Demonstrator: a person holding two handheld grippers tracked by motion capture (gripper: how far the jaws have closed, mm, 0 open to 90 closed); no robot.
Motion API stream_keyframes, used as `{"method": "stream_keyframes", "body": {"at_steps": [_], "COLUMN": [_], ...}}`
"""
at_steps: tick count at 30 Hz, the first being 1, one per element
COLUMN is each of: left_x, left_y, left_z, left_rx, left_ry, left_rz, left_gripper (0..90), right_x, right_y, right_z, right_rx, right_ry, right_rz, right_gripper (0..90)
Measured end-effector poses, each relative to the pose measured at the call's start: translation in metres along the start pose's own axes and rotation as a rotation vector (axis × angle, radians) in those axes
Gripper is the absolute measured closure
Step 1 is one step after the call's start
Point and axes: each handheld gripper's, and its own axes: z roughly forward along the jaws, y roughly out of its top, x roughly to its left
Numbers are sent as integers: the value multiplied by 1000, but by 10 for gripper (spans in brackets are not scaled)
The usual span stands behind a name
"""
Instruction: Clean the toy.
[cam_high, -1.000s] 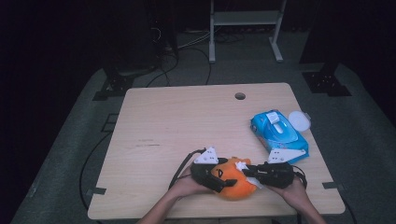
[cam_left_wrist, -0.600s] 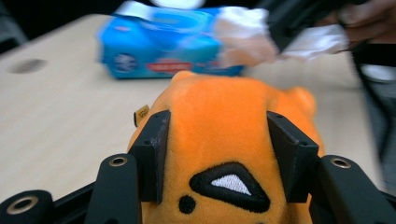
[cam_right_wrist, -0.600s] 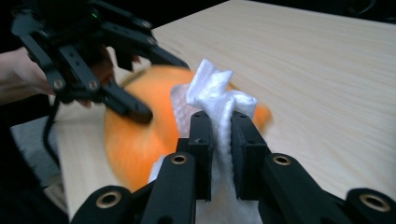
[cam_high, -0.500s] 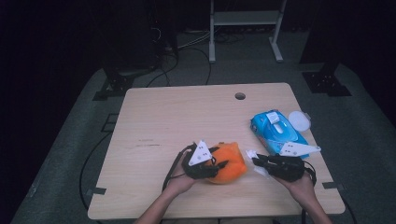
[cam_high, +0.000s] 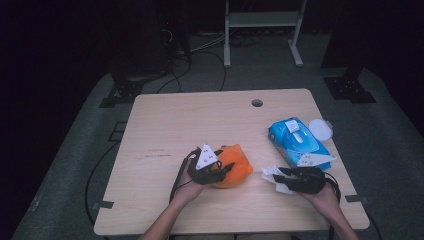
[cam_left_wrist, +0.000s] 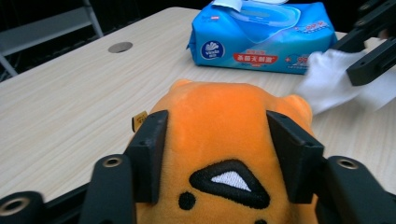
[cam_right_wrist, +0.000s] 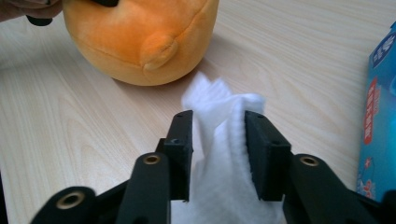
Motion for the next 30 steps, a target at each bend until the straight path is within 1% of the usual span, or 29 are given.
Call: {"method": "stream_keyframes", "body": {"at_steps": [1,3,5,8,9,11,13,15,16,18,20,24,26,30], "left_x": [1,3,5,7,8,10,12,12,14,18,22,30,34,38], "left_y": [0,0,0,1,2,5,6,6,5,4,4,2,0,-4], "left_z": [0,-2,-4,-8,-10,-17,-22,-25,-30,-34,-38,-42,-43,-44], "left_rx": [5,6,0,-17,-29,-45,-51,-55,-54,-56,-65,-66,-56,-60], "left_ry": [-10,-10,-15,-22,-27,-47,-55,-51,-46,-33,-27,-4,8,21], "left_rz": [-6,-14,-32,-47,-51,-58,-58,-58,-62,-68,-76,-90,-102,-119], "left_gripper": [386,361,334,308,298,280,236,215,215,187,182,156,139,136], "right_x": [-1,-1,-1,1,1,2,3,3,4,7,8,5,3,0], "right_y": [0,1,2,2,2,2,4,5,5,6,5,6,5,4], "right_z": [0,0,0,-1,-1,-2,-3,-4,-4,-4,-4,-4,-5,-8], "right_rx": [2,-10,-20,-29,-30,-30,-37,-43,-47,-48,-42,-44,-53,-65], "right_ry": [3,14,16,11,7,3,-2,-2,-5,-13,-20,-26,-32,-34], "right_rz": [0,2,4,-1,-3,-7,-6,-3,-2,-7,-18,-15,-9,6], "right_gripper": [592,570,547,530,525,519,502,493,485,464,455,436,429,422]}}
